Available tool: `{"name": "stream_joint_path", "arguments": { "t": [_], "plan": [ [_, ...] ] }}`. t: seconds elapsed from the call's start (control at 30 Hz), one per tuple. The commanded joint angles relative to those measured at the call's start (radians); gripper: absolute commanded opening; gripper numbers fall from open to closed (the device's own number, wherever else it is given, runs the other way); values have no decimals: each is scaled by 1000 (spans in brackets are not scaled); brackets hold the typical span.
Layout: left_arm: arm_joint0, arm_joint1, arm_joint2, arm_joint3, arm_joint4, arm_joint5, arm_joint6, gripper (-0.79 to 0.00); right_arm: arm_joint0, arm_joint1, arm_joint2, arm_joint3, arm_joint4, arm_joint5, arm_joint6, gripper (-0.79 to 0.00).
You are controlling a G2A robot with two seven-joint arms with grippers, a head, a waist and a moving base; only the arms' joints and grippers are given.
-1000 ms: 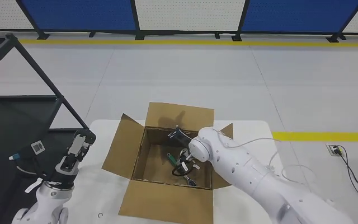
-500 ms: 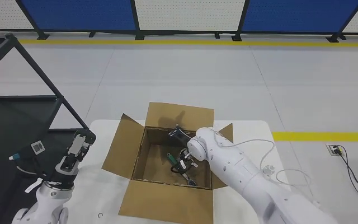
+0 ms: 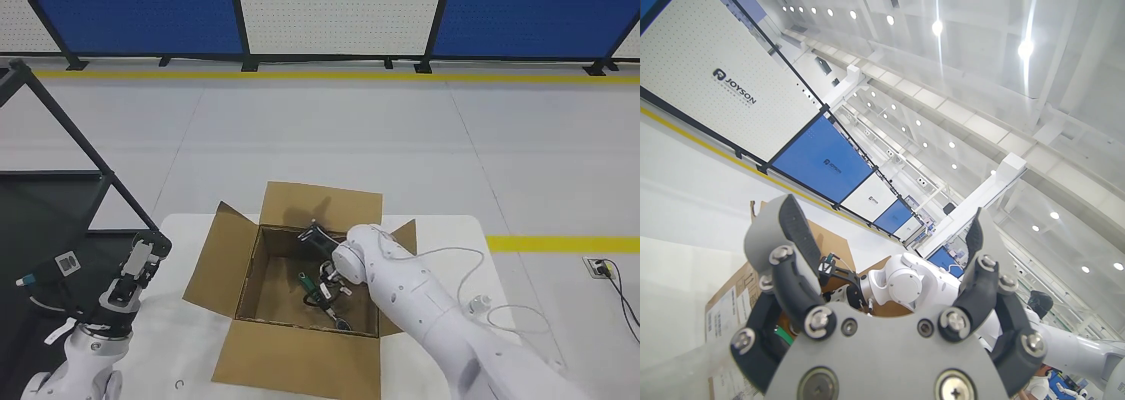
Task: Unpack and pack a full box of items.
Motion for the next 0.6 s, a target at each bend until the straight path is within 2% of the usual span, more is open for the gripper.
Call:
{"name": "stream_joint_path", "arguments": {
  "t": [0.0,0.17,0.3,0.43,0.57],
  "plan": [
    [0,0,0,0,0,0,0,0,5,1,8,-8,-6,-5,-7,-785],
    [0,0,0,0,0,0,0,0,11,20,34,-56,-18,-32,-13,-785],
    [0,0,0,0,0,0,0,0,5,51,63,-128,-29,-50,-3,-785],
    [0,0,0,0,0,0,0,0,-12,103,110,-234,-47,-53,-1,-785],
    [0,0,0,0,0,0,0,0,-48,175,183,-405,-76,-52,39,-785]
  ]
}}
